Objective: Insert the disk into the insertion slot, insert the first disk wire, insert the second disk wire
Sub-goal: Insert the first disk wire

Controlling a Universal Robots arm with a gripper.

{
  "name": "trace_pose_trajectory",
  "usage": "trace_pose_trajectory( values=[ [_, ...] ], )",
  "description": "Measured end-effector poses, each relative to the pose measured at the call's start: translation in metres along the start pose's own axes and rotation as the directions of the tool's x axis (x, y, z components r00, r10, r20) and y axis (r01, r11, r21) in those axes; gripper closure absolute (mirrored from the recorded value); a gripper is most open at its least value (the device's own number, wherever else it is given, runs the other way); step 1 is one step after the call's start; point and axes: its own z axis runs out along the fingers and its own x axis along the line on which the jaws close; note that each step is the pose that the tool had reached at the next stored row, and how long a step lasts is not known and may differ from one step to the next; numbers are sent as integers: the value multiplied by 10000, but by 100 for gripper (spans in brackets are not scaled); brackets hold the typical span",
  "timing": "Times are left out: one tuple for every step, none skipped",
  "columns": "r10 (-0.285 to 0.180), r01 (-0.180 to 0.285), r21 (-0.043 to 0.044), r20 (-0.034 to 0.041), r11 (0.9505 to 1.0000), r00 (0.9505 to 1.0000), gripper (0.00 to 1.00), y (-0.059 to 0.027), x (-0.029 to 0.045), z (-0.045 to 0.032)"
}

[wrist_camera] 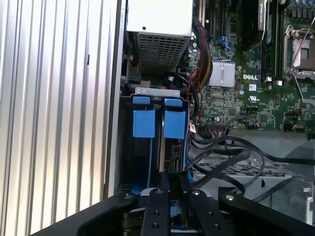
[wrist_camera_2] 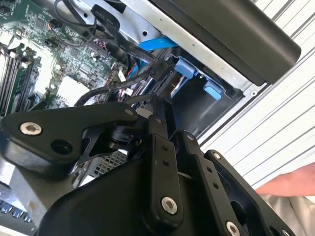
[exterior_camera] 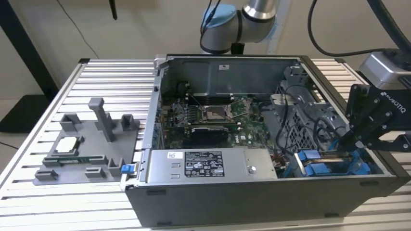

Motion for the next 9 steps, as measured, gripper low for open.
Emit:
trace_pose_trajectory(
  values=[
    [-1, 1, 0, 11, 10000, 10000, 100, -1, 1, 8],
    [-3, 3, 1, 24, 10000, 10000, 100, -2, 1, 17],
    [-4, 4, 1, 36, 10000, 10000, 100, -3, 2, 26],
    [-4, 4, 2, 45, 10000, 10000, 100, -5, 0, 33],
    [-5, 5, 2, 47, 10000, 10000, 100, -9, -1, 39],
    [-6, 6, 2, 54, 10000, 10000, 100, -16, -2, 49],
    [-7, 7, 2, 59, 10000, 10000, 100, -21, -3, 58],
    [-7, 7, 2, 64, 10000, 10000, 100, -25, -4, 67],
    [-7, 7, 3, 70, 10000, 10000, 100, -29, -4, 75]
  ],
)
